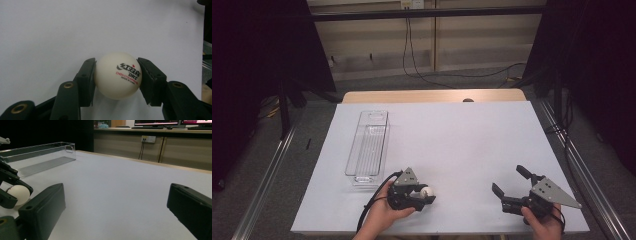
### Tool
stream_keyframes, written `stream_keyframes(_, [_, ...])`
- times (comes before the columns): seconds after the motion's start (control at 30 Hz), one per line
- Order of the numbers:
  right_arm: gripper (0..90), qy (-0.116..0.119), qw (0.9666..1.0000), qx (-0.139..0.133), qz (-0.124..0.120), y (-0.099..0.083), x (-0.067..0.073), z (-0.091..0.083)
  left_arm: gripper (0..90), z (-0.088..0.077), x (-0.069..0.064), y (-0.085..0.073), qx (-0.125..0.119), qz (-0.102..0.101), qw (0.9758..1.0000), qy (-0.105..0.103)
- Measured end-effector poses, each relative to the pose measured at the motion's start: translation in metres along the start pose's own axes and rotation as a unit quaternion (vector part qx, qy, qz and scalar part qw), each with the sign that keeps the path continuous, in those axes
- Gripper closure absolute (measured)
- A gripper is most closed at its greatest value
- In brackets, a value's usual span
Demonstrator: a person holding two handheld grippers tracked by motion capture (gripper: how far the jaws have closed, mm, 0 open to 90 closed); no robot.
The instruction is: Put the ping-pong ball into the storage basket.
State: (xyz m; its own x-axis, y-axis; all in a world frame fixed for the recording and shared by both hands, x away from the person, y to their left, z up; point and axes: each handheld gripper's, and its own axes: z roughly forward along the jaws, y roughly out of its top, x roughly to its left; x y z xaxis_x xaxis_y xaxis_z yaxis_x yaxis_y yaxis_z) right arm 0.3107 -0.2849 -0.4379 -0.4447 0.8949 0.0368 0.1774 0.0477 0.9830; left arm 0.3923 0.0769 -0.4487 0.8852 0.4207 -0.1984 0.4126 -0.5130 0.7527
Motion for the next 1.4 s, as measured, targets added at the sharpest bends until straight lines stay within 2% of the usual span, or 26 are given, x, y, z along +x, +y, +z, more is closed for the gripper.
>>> stream_keyframes(0.27, [1.4,0.001,1.0000,0.000,0.000,0.000,0.000,0.000,51.1,-0.007,0.000,0.004,-0.007,-0.005,1.0000,0.002])
stream_keyframes(0.3, [1.5,0.001,1.0000,0.001,0.000,0.000,0.000,0.000,51.1,-0.008,-0.001,0.004,-0.013,-0.010,0.9998,0.008])
stream_keyframes(0.4, [1.4,0.001,1.0000,0.000,0.000,0.000,0.000,0.000,51.1,-0.012,0.003,0.008,-0.015,-0.007,0.9998,0.009])
stream_keyframes(0.43, [1.4,-0.001,1.0000,-0.001,0.000,0.000,0.000,0.000,51.1,-0.012,0.003,0.008,-0.022,-0.011,0.9997,0.005])
stream_keyframes(0.47, [1.4,0.000,1.0000,-0.001,0.000,0.000,0.000,0.000,51.1,-0.014,0.004,0.009,-0.018,-0.011,0.9997,0.009])
stream_keyframes(0.5, [1.4,0.002,1.0000,-0.002,-0.003,0.000,0.000,0.001,51.1,-0.014,0.004,0.010,-0.023,-0.016,0.9996,0.008])
stream_keyframes(0.57, [1.4,0.003,1.0000,-0.001,-0.002,0.000,0.001,0.001,51.1,-0.016,0.006,0.011,-0.021,-0.010,0.9997,0.008])
stream_keyframes(0.6, [1.4,0.004,1.0000,0.000,-0.005,0.000,0.001,0.001,51.1,-0.017,0.005,0.011,-0.023,-0.013,0.9996,0.007])
stream_keyframes(0.8, [1.4,0.005,1.0000,0.000,-0.003,0.000,0.002,0.004,51.1,-0.022,0.008,0.016,-0.022,-0.015,0.9994,0.019])
stream_keyframes(0.87, [1.5,0.006,1.0000,0.000,-0.003,0.000,0.002,0.004,51.1,-0.024,0.008,0.017,-0.033,-0.022,0.9991,0.016])
stream_keyframes(0.9, [1.5,0.004,1.0000,0.000,-0.003,0.000,0.002,0.004,51.1,-0.026,0.009,0.019,-0.025,-0.019,0.9993,0.019])
stream_keyframes(1.0, [1.5,0.007,1.0000,0.002,-0.003,0.000,0.002,0.005,51.1,-0.027,0.009,0.021,-0.035,-0.025,0.9988,0.021])
stream_keyframes(1.4, [1.5,0.005,1.0000,0.002,-0.004,0.000,0.003,0.005,51.1,-0.035,0.013,0.030,-0.035,-0.030,0.9987,0.022])
